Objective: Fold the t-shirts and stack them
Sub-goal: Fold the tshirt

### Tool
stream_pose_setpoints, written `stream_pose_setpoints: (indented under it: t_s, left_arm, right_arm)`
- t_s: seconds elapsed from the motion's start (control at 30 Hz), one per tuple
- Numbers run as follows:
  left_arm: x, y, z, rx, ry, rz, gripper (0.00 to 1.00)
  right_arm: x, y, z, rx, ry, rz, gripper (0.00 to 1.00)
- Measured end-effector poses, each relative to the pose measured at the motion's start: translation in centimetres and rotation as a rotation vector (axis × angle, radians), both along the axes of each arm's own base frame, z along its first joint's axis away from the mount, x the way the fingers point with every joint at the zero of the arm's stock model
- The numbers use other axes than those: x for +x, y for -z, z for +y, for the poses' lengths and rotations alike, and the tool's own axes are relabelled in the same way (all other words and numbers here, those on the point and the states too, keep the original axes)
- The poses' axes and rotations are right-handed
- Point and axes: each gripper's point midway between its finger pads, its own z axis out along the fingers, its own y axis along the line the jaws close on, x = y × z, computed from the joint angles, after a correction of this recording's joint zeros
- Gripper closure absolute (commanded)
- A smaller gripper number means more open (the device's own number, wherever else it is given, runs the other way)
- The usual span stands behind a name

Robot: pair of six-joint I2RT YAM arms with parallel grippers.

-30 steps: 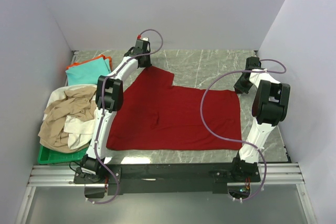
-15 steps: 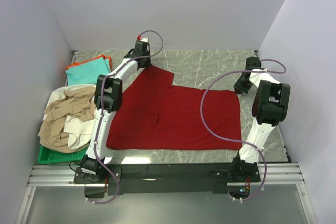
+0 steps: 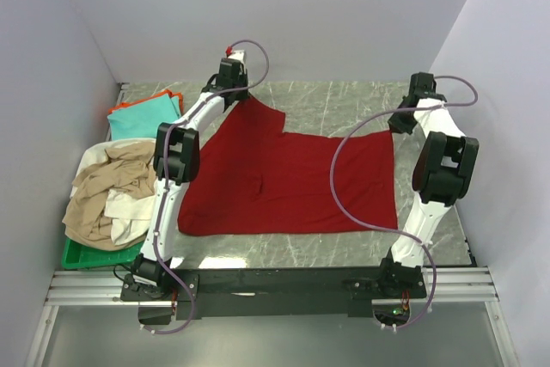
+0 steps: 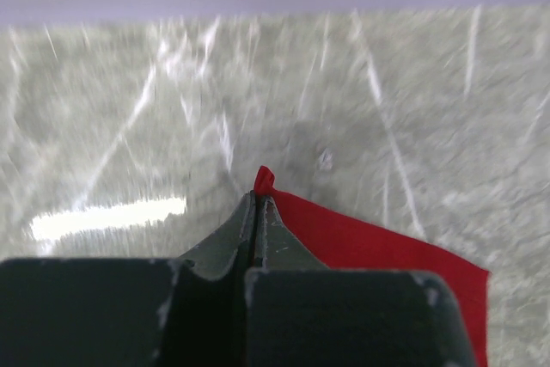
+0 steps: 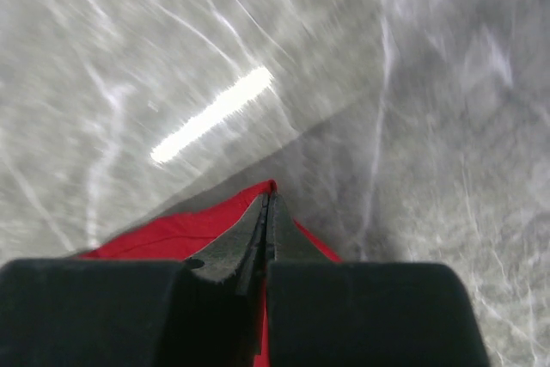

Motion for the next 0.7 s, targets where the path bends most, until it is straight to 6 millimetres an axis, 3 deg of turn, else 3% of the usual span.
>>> stream_pose_setpoints:
  t_s: [0.17,0.37,0.53,0.7]
  left_arm:
    - [1.3,-2.4,0.0,0.002,0.013,-0.087,1.0]
    - [1.9,-5.4,0.0,-0.003,0.031,-0.165,1.0]
    - [-1.6,-8.4,0.8,-0.018,0.045,-0.185,1.0]
    - [-6.7,-12.3,1.9,-0.049,0.049,-0.237,1.0]
  right_arm:
    - [2.7,-2.1,-0.5,-0.007,-0.003,-0.059,1.0]
    - [3.7,-2.0,-0.4,0.004,-0.01,-0.061,1.0]
    - [3.1,-1.3,0.0,0.021,-0.018,-0.055,1.0]
    - [0.5,0.2,0.8,0.044,-0.02,-0.01,1.0]
